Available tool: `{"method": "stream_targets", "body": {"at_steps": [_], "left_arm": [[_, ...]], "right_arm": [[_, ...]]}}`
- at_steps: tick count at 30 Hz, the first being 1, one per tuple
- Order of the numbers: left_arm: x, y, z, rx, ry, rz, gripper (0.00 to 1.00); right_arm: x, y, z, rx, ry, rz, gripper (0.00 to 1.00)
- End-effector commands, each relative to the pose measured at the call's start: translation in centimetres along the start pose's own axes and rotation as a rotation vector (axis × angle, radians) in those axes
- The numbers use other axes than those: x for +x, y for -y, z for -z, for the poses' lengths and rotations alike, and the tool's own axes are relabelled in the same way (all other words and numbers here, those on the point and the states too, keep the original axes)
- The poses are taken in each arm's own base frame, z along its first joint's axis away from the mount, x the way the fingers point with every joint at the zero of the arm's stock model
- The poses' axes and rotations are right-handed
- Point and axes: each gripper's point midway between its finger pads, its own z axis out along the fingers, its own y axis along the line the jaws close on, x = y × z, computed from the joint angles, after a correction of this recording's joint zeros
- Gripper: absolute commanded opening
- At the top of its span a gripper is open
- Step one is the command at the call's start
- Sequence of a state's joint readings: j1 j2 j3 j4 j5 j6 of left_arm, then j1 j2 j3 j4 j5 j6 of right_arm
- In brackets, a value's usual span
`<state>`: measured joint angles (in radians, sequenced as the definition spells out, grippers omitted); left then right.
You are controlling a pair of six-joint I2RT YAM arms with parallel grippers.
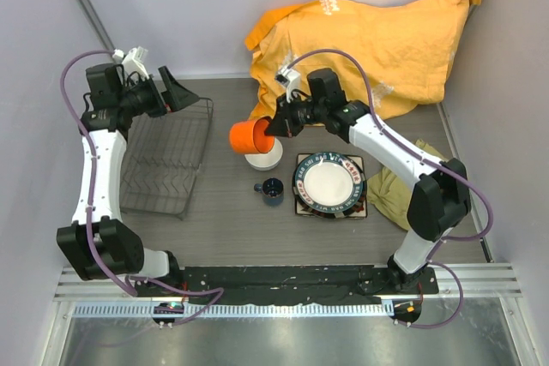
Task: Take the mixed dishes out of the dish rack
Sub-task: Place the cup at the center of the board.
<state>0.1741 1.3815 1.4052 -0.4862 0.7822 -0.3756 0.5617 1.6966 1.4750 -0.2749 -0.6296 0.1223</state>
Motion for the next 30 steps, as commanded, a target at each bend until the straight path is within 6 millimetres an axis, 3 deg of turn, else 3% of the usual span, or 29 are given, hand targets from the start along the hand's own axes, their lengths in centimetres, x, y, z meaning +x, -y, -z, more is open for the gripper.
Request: {"method": "stream_targets", "body": {"at_steps": [1, 3, 20, 30], "left_arm": [[0.7, -3.6, 1.1, -0.197, -0.056, -0.1, 1.0], [0.6, -4.1, 1.5, -0.233, -0.058, -0.121, 1.0], [1.5, -7.9, 3.2, -0.43, -0.133, -0.235, 1.0], [2.2, -8.9, 3.4, -0.453, -0.169, -0.279, 1.0]], "right_arm": [[-2.2, -1.3, 0.6, 0.052, -0.012, 0.161, 0.01], [-1.0, -1.3, 0.0, 0.075, -0.074, 0.17, 0.01], [3.3, -2.1, -4.5, 0.127, -0.331, 0.265, 0.01], [6.0, -2.9, -6.6, 0.108, -0.452, 0.288, 0.01]]}}
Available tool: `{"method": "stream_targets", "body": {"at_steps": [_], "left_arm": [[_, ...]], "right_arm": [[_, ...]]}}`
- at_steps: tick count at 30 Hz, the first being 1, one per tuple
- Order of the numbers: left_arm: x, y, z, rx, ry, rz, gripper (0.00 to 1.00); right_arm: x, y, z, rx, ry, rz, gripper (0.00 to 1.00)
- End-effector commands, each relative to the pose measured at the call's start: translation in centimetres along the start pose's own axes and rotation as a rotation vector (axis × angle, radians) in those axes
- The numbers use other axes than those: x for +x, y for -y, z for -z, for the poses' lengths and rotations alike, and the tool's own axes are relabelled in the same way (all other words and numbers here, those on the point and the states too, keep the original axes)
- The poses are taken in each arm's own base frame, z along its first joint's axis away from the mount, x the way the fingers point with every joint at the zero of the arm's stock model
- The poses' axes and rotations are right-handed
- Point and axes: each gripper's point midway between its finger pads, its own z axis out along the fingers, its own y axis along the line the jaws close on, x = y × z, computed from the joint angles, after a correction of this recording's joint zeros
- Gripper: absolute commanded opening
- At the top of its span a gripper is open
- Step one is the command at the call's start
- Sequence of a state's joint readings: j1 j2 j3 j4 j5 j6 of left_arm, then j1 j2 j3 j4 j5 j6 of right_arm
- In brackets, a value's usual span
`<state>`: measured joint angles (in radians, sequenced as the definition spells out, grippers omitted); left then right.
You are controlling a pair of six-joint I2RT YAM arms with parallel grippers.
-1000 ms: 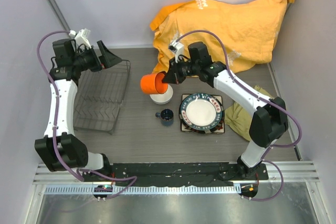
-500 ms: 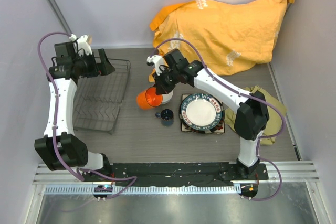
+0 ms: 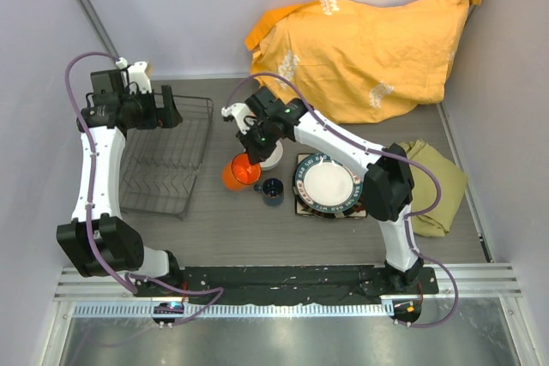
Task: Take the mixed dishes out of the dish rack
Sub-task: Place the cup at the center of the board.
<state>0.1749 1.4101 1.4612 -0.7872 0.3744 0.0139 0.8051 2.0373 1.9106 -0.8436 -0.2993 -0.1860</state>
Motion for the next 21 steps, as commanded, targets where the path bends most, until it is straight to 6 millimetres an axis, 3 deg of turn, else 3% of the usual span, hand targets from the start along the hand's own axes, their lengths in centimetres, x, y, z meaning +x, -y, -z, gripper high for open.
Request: {"method": "stream_targets", "body": {"at_steps": [1, 11, 21], "left_arm": [[-0.3, -0.6, 0.4, -0.024, 0.009, -0.046, 1.0], [0.4, -1.0, 0.4, -0.037, -0.004, -0.075, 1.0], [0.9, -0.9, 0.3, -0.026, -0.016, -0.094, 1.0]], "right_arm": [[-2.4, -1.2, 0.8, -0.01, 0.041, 0.054, 0.01], [-1.2, -1.5, -1.5, -0.022, -0.049, 0.072, 0.01], [-0.7, -1.6, -2.2, -0.018, -0.107, 0.125, 0.01]]}}
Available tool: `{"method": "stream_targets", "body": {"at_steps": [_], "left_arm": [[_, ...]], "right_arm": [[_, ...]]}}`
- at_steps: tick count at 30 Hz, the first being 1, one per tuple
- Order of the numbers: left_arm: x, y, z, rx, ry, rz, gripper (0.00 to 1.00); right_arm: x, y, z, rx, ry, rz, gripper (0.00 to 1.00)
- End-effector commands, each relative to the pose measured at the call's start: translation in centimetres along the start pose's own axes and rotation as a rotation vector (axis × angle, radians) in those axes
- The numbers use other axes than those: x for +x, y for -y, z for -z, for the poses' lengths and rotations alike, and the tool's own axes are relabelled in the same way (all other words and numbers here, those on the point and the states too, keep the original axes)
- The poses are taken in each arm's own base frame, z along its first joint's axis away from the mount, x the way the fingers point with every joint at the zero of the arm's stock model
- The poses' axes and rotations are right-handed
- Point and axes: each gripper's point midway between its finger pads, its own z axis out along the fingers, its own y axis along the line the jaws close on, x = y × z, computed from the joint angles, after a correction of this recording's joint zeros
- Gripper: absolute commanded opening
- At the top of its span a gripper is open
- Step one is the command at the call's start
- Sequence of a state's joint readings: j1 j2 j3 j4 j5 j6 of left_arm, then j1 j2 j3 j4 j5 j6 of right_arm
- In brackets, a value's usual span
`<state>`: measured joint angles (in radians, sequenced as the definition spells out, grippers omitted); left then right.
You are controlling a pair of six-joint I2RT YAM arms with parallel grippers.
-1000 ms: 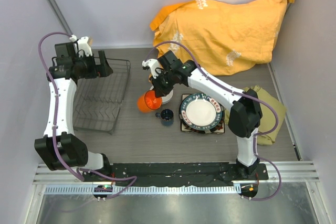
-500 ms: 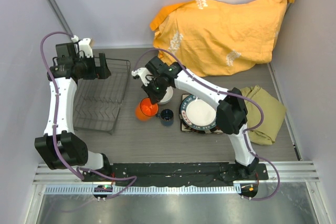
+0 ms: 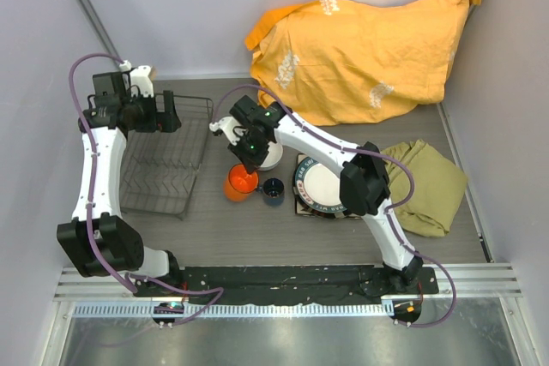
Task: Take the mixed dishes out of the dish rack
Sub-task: Place the cup at the center of the board.
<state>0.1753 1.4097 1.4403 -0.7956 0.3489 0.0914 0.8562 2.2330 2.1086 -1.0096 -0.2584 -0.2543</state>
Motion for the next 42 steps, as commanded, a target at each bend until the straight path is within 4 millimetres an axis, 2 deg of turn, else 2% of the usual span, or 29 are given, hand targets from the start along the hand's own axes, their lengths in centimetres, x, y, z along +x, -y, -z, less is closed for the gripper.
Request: {"method": "stream_targets", "body": {"at_steps": [1, 15, 24, 42], "left_arm": [[0.0, -0.1, 0.6, -0.004, 0.012, -0.026, 1.0], [0.4, 0.0, 0.2, 0.009, 0.0, -0.028, 1.0], [0.4, 0.0, 0.2, 0.011, -0.002, -0.037, 1.0], [0.8, 0.0, 0.3, 0.014, -0.011, -0.048, 1.0]], "right_arm": [[-2.3, -0.8, 2.3, 0.006, 0.055, 0.064, 0.01], [-1.5, -1.7, 1.0, -0.007, -0.012, 0.127, 0.01], [-0.9, -1.4, 0.4, 0.033, -0.052, 0.163, 0.01], [-1.0, -1.2, -0.8, 0.056, -0.075, 0.209, 0.01]]}}
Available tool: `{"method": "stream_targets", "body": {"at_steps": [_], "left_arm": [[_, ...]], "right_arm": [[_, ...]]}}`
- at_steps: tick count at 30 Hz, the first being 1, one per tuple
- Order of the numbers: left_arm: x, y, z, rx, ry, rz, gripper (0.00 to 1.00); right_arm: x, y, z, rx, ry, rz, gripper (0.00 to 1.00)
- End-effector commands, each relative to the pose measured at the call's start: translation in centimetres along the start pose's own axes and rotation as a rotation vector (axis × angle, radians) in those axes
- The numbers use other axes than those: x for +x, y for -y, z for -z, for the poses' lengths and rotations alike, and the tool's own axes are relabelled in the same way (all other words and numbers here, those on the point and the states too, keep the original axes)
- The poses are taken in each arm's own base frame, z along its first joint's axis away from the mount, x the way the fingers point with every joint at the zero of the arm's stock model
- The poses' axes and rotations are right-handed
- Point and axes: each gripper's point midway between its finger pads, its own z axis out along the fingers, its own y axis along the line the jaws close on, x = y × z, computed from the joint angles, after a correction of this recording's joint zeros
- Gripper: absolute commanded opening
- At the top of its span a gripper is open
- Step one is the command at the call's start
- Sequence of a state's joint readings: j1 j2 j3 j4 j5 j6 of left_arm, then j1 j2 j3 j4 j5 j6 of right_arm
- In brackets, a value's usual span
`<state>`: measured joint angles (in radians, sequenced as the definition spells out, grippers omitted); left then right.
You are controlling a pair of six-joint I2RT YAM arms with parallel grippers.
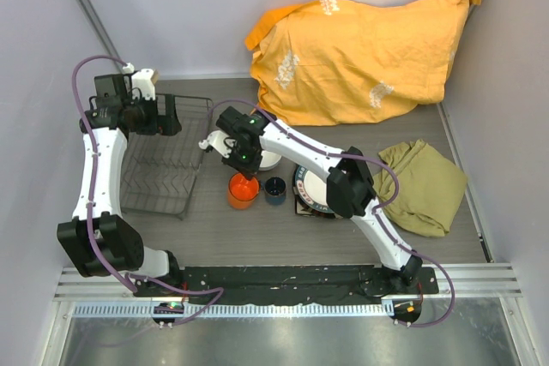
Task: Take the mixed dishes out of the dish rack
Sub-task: Place the cup at the center of the board.
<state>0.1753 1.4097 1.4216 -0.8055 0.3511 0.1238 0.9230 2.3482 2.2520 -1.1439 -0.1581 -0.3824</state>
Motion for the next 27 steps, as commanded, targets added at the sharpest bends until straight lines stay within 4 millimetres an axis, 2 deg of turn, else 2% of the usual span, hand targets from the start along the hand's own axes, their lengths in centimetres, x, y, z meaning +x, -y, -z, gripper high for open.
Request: {"method": "stream_targets", "body": {"at_steps": [1, 8, 12, 16, 27], "left_arm": [[-0.18, 0.07, 0.54, 0.006, 0.016, -0.026, 1.0], [0.1, 0.16, 0.22, 0.016, 0.009, -0.023, 1.0], [0.27, 0.15, 0.15, 0.017, 0.005, -0.026, 1.0], [0.22, 0.15, 0.24, 0.016, 0.008, -0.032, 1.0], [0.31, 0.36, 0.11, 0.029, 0.009, -0.027, 1.0]], "right_arm": [[-1.93, 0.07, 1.51, 0.03, 0.055, 0.04, 0.01], [-1.51, 0.18, 1.06, 0.038, 0.031, 0.048, 0.03], [-1.41, 0.14, 0.81, 0.036, 0.023, 0.05, 0.11], [-1.6, 0.28, 0.62, 0.043, 0.025, 0.054, 0.26], [-1.96, 0.42, 0.96, 0.055, 0.04, 0.045, 0.36]]}}
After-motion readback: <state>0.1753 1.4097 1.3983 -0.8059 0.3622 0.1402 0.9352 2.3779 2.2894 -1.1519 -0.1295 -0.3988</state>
